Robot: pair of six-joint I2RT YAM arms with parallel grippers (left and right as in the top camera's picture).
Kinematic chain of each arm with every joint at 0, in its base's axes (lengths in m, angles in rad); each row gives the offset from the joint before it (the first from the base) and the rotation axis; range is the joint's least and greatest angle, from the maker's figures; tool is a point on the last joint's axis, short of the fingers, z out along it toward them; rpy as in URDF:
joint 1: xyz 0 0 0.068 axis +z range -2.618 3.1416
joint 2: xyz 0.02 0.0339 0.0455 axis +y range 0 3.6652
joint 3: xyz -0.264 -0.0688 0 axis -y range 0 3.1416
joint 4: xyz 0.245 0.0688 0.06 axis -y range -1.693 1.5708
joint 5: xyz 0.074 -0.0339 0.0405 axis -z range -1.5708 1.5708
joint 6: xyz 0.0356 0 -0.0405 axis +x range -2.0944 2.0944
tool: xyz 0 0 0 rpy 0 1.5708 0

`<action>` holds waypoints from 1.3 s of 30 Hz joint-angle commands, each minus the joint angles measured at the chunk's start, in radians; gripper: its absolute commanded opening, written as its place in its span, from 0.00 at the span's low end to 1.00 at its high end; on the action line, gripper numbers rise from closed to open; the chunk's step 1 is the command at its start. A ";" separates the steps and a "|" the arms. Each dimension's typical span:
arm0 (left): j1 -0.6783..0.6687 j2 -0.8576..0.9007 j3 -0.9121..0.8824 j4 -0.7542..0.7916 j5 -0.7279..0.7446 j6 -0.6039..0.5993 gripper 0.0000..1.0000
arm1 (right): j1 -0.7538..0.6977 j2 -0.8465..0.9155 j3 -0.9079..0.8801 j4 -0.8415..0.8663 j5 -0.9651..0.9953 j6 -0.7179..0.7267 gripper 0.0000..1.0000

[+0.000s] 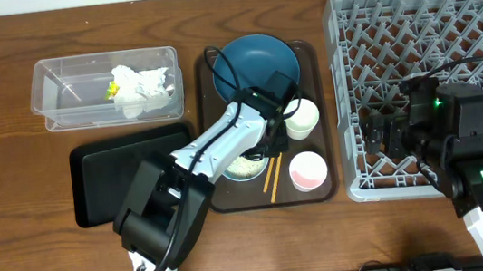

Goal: Sort waste into correct bins and load items into the dishwasher rack
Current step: 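Grasp the light-blue rice bowl rim with the left gripper, then tip the bowl over the black tray to pour out the rice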

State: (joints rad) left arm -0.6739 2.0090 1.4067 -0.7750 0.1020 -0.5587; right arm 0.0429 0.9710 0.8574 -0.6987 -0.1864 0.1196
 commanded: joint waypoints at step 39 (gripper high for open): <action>0.716 -0.435 -0.129 -0.204 0.645 0.490 0.06 | 0.007 -0.006 0.014 -0.001 0.002 0.007 0.99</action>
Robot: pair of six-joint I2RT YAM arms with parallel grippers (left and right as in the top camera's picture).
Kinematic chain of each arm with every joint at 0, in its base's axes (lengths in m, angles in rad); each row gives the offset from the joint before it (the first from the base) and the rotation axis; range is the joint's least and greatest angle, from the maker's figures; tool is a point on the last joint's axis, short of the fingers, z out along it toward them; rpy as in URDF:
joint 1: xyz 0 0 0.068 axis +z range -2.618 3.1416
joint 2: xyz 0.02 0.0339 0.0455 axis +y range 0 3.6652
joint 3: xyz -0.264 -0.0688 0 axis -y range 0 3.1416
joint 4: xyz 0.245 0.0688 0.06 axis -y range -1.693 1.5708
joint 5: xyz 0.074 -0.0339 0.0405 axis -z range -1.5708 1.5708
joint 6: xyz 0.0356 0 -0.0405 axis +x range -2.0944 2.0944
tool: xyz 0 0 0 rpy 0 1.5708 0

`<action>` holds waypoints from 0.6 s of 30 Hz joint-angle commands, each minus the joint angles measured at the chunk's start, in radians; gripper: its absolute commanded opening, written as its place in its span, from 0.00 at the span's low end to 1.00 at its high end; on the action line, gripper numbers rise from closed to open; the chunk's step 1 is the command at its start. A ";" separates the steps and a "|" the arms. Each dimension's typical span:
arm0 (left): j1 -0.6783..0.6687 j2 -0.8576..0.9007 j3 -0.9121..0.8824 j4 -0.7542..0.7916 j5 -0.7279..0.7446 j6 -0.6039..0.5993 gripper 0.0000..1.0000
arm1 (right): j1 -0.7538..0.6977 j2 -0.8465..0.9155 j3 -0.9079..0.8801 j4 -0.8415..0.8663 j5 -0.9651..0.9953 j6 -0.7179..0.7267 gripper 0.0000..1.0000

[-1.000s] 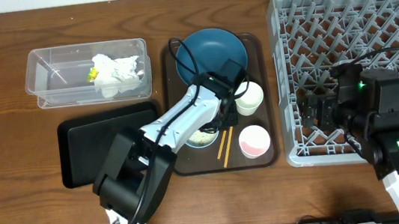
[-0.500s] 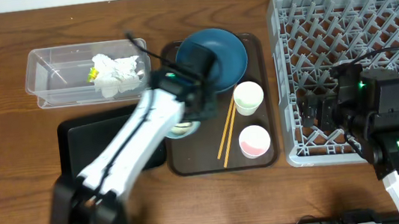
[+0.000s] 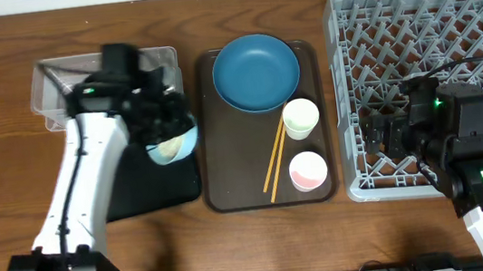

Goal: Sort waste into correct bins and load items into the dishwasher rack
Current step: 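Tip the bowl over the black tray to pour out the rice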

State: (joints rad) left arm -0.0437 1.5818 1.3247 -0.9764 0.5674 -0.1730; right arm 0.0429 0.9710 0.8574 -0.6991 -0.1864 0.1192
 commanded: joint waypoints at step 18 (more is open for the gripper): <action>0.619 0.103 -0.389 0.111 0.949 0.435 0.06 | 0.007 -0.006 0.014 -0.001 0.002 0.007 0.99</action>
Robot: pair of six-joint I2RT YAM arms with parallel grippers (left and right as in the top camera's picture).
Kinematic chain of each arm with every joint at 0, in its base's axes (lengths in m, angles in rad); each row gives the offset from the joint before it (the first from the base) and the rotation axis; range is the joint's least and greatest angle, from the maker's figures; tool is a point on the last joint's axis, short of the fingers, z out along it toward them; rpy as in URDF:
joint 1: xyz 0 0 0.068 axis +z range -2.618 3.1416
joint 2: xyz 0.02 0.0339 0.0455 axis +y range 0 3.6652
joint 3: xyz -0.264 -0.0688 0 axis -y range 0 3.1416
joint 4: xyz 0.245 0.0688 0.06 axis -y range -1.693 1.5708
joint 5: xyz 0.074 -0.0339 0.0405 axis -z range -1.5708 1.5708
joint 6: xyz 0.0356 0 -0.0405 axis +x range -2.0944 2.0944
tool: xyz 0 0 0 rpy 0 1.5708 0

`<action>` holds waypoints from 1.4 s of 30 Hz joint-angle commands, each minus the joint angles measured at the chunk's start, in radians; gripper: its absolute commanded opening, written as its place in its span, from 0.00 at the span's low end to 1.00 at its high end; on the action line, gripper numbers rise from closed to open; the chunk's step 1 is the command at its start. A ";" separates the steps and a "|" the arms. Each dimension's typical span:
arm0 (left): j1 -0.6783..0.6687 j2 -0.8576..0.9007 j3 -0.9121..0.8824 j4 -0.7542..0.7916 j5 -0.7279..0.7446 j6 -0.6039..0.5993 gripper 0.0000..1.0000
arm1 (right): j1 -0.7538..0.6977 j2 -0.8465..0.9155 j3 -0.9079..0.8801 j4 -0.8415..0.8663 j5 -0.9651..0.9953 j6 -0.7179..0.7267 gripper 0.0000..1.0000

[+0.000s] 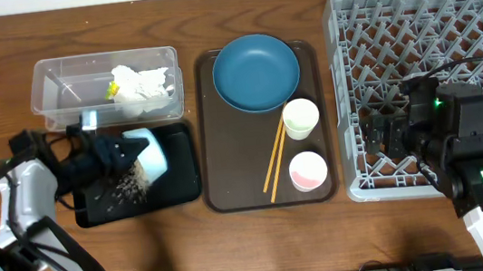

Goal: Sort waste into correct bins and load items into the dishwasher rack
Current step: 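Tip the bowl over the black tray to pour out the rice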

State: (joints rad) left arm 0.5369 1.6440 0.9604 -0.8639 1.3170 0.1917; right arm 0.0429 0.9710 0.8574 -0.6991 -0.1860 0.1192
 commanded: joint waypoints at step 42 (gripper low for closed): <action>0.076 0.149 -0.032 0.185 0.156 -0.254 0.06 | 0.007 -0.006 0.014 0.000 0.002 0.008 0.99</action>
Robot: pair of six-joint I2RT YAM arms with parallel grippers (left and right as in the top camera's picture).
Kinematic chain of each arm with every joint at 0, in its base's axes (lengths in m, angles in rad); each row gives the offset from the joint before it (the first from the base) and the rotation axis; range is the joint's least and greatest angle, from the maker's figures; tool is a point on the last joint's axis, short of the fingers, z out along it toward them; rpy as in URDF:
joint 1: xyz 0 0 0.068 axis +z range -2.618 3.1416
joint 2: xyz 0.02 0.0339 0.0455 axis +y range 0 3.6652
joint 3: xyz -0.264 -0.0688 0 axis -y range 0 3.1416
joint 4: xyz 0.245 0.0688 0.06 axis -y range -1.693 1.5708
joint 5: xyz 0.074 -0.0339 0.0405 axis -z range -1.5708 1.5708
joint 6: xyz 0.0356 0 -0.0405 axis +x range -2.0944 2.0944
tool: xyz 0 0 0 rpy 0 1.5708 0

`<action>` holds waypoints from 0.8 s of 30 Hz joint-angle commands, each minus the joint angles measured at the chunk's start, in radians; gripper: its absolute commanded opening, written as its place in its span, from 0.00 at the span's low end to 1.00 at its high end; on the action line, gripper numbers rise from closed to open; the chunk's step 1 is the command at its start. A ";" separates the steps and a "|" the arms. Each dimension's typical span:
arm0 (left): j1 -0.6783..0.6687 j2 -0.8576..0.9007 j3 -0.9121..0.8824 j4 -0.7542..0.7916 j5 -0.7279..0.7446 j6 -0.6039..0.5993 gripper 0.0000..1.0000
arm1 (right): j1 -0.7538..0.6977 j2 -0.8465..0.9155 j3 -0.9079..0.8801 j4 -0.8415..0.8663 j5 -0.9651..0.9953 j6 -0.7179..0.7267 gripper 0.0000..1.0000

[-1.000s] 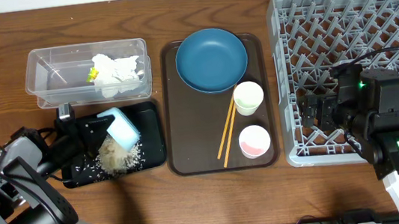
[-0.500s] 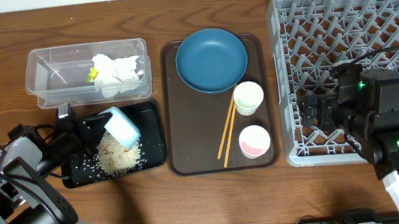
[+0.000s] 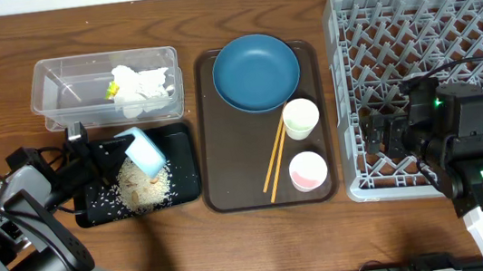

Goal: Sort waste into correct bins and load items into the dishwasher rack
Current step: 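Tip the bowl over the black tray to pour out the rice, then set the empty bowl back on the brown tray with the left gripper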

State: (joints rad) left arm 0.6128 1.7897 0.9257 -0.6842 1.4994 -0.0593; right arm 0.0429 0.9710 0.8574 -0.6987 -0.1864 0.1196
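Note:
My left gripper (image 3: 123, 152) is shut on a light blue bowl (image 3: 144, 152), held tipped over the black bin (image 3: 182, 170). A pile of rice (image 3: 142, 185) lies in that bin below the bowl. On the brown tray (image 3: 226, 155) rest a blue plate (image 3: 255, 72), wooden chopsticks (image 3: 273, 155), a white cup (image 3: 301, 118) and a pink-lined cup (image 3: 309, 172). The grey dishwasher rack (image 3: 418, 6) stands at the right. My right gripper (image 3: 378, 134) hangs over the rack's left part; its jaws are too dark to read.
A clear plastic bin (image 3: 63, 92) at the back left holds crumpled white paper (image 3: 138, 88) with a yellow scrap. The wooden table runs around everything.
The bowl has tilted further and shifted slightly right over the black bin. Much more rice now lies piled in the bin. The right arm has not moved.
My left gripper first reached the rice bowl on the brown tray. Then it held the bowl over the black bin's edge near the clear bin. Then the bowl was tipped with rice scattering into the black bin, and now a pile lies there.

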 commanded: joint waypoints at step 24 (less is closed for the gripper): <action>-0.539 -0.410 0.088 0.101 -0.686 -0.097 0.06 | 0.007 -0.006 0.014 0.000 0.002 0.007 0.99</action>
State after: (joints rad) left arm 0.1936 1.4208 0.9947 -0.6029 1.1393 -0.0978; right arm 0.0429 0.9710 0.8574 -0.6987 -0.1860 0.1196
